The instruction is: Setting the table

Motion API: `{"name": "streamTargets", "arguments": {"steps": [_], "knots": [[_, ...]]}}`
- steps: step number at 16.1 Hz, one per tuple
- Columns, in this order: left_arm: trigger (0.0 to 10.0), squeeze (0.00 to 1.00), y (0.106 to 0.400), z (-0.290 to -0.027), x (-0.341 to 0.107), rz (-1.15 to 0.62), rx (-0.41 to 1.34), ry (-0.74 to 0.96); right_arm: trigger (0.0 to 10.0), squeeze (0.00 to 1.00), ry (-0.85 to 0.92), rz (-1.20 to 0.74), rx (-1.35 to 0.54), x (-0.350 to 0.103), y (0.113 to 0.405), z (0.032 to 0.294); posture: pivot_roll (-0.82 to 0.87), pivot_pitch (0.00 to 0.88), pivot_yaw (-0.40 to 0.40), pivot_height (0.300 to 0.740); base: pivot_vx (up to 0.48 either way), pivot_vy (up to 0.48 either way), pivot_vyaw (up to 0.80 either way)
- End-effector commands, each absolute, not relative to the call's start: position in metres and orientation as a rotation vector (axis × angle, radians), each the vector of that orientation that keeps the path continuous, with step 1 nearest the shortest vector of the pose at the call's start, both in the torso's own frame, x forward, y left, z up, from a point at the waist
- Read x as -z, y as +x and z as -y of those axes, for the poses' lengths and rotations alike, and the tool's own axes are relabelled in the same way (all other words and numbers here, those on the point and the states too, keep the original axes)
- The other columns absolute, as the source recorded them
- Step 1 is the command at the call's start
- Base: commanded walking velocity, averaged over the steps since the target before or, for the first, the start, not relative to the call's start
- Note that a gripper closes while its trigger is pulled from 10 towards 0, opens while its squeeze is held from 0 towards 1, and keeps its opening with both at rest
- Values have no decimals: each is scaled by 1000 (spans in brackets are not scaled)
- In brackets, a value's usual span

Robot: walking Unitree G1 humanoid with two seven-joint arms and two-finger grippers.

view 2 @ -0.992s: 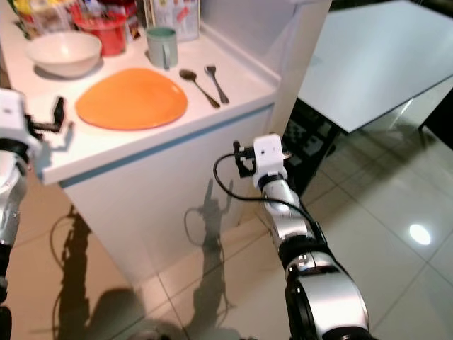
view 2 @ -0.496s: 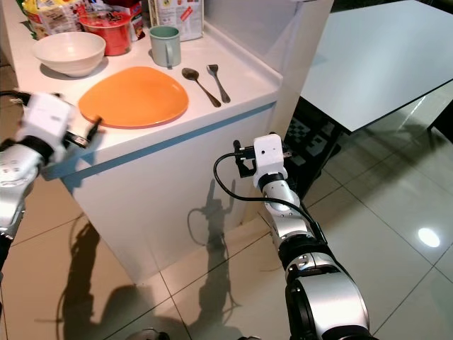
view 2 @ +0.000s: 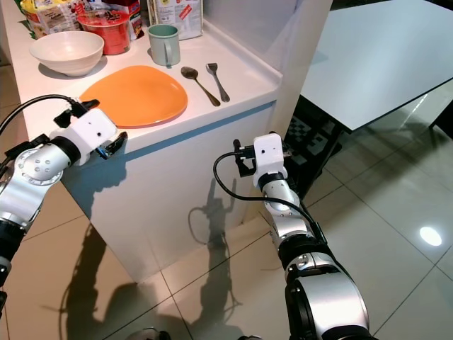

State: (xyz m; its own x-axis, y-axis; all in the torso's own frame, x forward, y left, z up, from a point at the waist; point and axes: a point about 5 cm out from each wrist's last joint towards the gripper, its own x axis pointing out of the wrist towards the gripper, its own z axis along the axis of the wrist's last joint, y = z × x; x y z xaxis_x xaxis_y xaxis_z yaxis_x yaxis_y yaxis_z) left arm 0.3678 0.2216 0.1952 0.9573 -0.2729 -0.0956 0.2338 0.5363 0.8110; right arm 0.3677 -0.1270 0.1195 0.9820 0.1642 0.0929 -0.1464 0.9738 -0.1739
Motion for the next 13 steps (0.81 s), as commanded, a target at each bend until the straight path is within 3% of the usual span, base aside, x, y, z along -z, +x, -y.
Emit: {"name": "streamTargets", "arguments": {"steps": [1,12,13], "knots": [[10000,0,370,-217,-197,54,311,984,10000,0,-154,120,-136,-121,367,130,128,79,-12,740,0,0,0],[10000,0,378,-204,-192,123,200,962,10000,0,-155,117,-142,-120,367,127,136,72,-12,740,0,0,0],[4706,0,378,-204,-192,122,198,960,10000,0,-155,116,-142,-120,367,127,138,70,-11,740,0,0,0]]}}
